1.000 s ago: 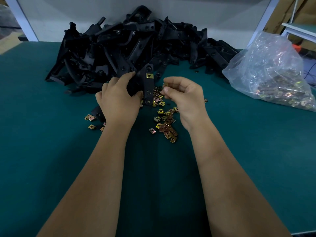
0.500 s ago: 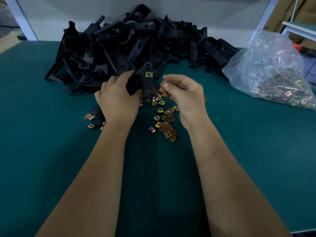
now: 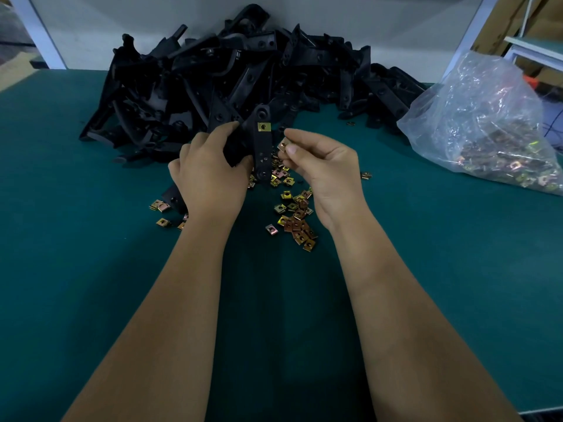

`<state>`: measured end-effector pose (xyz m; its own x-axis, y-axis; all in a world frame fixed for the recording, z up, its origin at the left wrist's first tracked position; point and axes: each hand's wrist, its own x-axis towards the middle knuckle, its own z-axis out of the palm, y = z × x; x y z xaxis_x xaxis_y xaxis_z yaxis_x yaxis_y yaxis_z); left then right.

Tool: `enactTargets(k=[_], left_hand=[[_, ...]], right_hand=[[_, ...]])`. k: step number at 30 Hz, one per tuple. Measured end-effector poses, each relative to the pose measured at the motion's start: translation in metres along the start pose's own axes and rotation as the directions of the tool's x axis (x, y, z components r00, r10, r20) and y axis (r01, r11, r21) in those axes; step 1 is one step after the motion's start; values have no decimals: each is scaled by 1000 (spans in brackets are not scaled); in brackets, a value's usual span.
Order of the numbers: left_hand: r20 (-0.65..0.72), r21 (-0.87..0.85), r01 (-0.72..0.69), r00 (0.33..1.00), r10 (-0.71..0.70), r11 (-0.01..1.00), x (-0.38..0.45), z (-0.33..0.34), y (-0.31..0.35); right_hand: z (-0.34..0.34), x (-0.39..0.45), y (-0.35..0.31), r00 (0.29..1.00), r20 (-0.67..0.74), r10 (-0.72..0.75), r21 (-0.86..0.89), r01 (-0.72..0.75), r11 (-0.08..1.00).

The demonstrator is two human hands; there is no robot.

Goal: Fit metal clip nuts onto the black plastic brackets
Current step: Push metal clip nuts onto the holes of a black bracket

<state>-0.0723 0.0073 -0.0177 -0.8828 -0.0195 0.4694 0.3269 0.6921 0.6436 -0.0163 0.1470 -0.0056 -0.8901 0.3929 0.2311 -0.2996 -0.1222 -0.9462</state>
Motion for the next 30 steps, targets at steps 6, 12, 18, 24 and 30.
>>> enactTargets(k=[6, 12, 18, 24, 30], left_hand=[[1, -1, 6, 1000, -6, 1000, 0, -1, 1], [0, -8, 9, 1000, -9, 1000, 0, -1, 1], [1, -4, 9, 1000, -9, 1000, 0, -1, 1], [-9, -23, 17, 1000, -17, 1000, -1, 0, 1], [-32, -62, 34, 999, -36, 997, 0, -1, 2]], right_hand=[[-1, 0, 0, 999, 27, 31, -14, -30, 999], [0, -1, 2, 994, 38, 99, -66, -96, 993], [4, -3, 0, 986, 66, 154, -74, -149, 986], [12, -5, 1, 978, 38, 206, 36, -208, 978], [20, -6, 4, 963, -47, 265, 202, -251, 947]])
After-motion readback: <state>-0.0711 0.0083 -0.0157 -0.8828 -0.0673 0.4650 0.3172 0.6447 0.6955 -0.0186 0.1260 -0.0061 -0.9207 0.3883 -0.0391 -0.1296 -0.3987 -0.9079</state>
